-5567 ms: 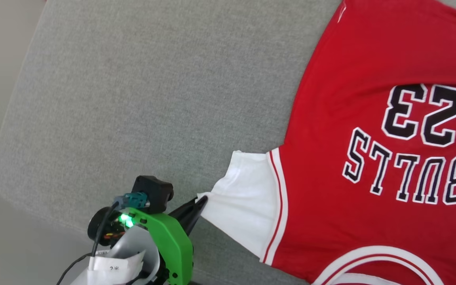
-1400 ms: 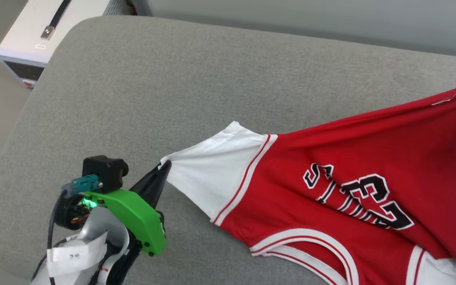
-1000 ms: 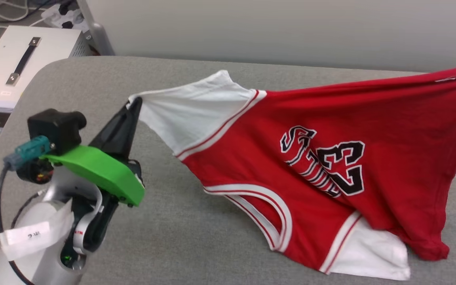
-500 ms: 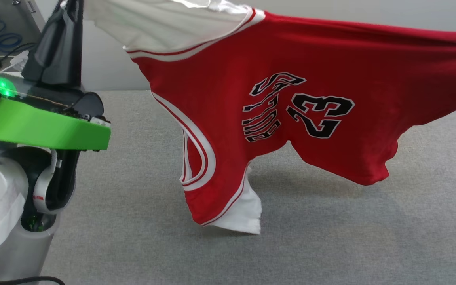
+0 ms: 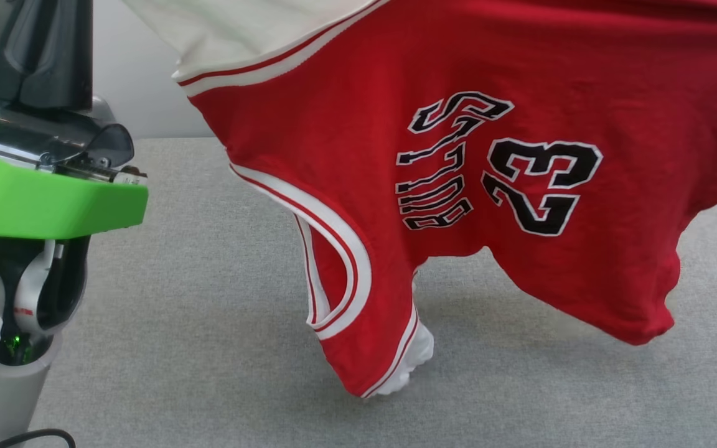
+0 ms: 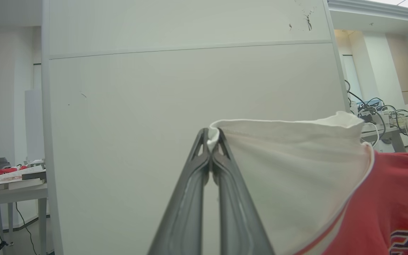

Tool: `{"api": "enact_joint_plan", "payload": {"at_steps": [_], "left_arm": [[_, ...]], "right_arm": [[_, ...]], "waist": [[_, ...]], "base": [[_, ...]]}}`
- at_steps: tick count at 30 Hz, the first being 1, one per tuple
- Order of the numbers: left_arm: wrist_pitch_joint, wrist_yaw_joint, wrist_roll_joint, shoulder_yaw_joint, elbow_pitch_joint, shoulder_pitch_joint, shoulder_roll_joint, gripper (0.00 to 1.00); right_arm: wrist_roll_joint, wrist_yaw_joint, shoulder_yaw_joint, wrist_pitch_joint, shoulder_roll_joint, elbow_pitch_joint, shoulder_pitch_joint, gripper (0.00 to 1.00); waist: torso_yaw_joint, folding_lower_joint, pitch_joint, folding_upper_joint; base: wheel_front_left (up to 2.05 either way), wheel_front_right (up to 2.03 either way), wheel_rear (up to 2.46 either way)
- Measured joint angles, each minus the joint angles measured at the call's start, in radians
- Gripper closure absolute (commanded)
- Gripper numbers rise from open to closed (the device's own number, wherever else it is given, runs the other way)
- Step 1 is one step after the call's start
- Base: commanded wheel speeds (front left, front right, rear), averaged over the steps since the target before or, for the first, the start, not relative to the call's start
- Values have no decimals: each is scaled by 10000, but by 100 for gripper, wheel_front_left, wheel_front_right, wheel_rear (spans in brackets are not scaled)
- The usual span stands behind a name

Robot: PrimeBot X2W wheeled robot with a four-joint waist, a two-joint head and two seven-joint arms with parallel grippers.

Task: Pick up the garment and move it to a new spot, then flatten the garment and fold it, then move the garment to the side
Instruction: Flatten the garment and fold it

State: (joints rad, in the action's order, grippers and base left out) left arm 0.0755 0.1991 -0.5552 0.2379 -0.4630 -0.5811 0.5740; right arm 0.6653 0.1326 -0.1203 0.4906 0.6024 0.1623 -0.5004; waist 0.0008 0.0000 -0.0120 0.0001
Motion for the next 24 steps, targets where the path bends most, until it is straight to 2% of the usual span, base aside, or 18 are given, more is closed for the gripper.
{"api": "enact_joint_plan", "payload": {"at_steps": [10,15,24], "left_arm": [[573,-144,119,-155,-387,-504,667,100],[984,-468,134,-81,-376,-976,991,100],[1570,-1254,82,-92,263,-2731,1626,100]], "right_arm": [[0,2,-161,-604,244,35,-524,100],[-4,2,-142,-836,499,-6,-845,100],[-217,2,12,-1143,660,-453,-2392,100]], "waist": [[63,0,-436,0],[122,0,-799,0],[143,0,-1939,0]], "base": [[0,0,0],[0,0,0],[0,0,0]]}}
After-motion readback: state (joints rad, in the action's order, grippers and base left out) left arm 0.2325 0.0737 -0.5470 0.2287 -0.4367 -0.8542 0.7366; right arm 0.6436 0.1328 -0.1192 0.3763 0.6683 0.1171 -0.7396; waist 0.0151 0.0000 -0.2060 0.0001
